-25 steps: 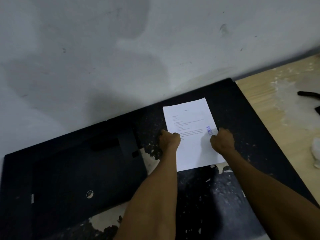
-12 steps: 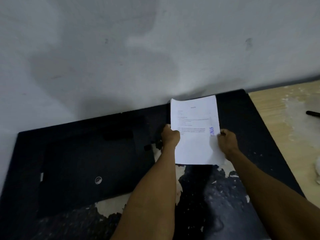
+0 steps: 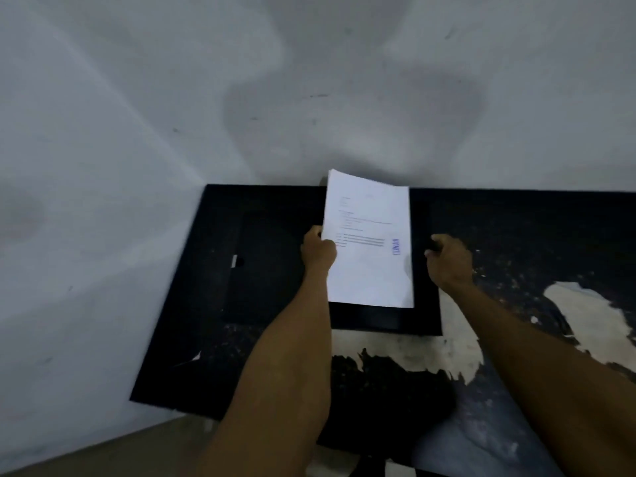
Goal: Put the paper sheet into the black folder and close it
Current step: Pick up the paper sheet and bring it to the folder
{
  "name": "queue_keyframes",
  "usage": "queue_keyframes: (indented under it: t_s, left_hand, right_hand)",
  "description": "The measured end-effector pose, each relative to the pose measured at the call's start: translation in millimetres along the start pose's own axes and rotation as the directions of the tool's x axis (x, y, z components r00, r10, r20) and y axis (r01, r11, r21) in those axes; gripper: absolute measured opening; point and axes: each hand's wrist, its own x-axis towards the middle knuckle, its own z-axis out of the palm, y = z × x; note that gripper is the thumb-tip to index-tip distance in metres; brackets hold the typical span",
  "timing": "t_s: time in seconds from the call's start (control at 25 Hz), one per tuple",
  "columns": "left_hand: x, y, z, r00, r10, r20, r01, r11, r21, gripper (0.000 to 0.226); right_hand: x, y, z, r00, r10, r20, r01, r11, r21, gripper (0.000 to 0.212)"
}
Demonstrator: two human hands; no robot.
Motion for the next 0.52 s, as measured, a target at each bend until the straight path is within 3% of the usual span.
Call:
queue_keyframes:
  t_s: [0.16, 0.52]
  left_hand:
    - [29.3, -52.7, -73.1, 0.995, -0.014, -0.094, 0.018, 0.999, 0.046, 0.043]
    - [58.1, -102.4, -134.2, 0.986, -0.011, -0.165, 0.024, 0.996, 0.082, 0.041]
  right_hand:
    - [-16.8, 2.9, 29.1, 0.986, 0.029, 0.165, 0.012, 0.97, -0.242, 0.059]
    - [-19.6, 7.2, 33.5, 0.989, 0.017, 0.146, 0.016, 0.975, -0.22, 0.067]
